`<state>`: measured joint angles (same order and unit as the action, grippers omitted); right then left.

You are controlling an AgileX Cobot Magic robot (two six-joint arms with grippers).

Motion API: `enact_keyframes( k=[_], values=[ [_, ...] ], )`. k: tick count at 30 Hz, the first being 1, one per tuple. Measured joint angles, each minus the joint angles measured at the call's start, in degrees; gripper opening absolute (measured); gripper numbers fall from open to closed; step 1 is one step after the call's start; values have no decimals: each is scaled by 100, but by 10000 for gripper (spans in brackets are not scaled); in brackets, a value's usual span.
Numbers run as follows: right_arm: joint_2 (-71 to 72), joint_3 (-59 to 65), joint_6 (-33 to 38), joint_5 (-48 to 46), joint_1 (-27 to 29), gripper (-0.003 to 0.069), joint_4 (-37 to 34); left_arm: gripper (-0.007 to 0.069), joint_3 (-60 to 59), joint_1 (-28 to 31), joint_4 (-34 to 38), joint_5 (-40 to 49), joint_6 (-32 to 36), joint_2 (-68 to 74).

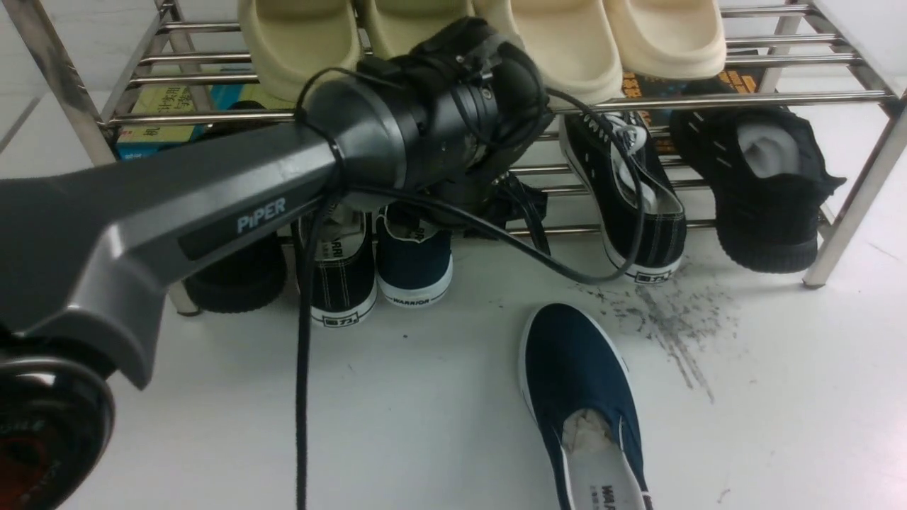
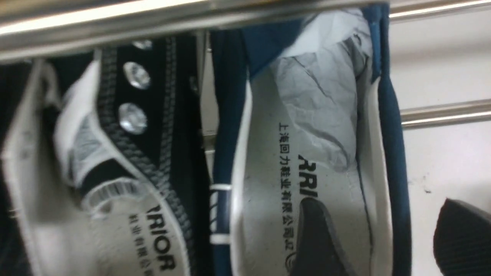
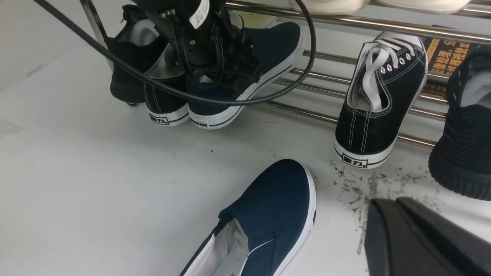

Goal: Take the shoes off the shelf with your hand on the white table.
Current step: 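Grasp a shoe standing on the lower shelf of the shoe rack with the left gripper, then set the held shoe down on the floor in front of the rack with the left gripper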

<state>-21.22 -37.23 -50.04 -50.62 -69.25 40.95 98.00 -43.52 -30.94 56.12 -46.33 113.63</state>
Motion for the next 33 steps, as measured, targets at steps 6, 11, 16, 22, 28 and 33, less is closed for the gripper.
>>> enact_keyframes(
  k=[6, 11, 16, 22, 28, 33],
  values=[
    [0, 0, -5, -22, 0, 29, 18, 371, 0, 0, -187, -52, -22, 272],
    [0, 0, -5, -22, 0, 34, 19, 285, 2, 0, -366, -70, -367, 398],
    [0, 0, -5, -29, 0, 38, 30, 57, 7, -11, -96, -149, -405, 315],
    [0, 0, -5, -41, 0, 40, 42, 31, 7, -52, 743, 302, -41, -215],
    [0, 33, -5, -47, 0, 46, 42, 31, 13, -134, 1964, 1168, 601, -720],
    [0, 47, -5, -70, 0, 56, 42, 31, 8, -192, 2398, 1462, 826, -872]
  ],
)
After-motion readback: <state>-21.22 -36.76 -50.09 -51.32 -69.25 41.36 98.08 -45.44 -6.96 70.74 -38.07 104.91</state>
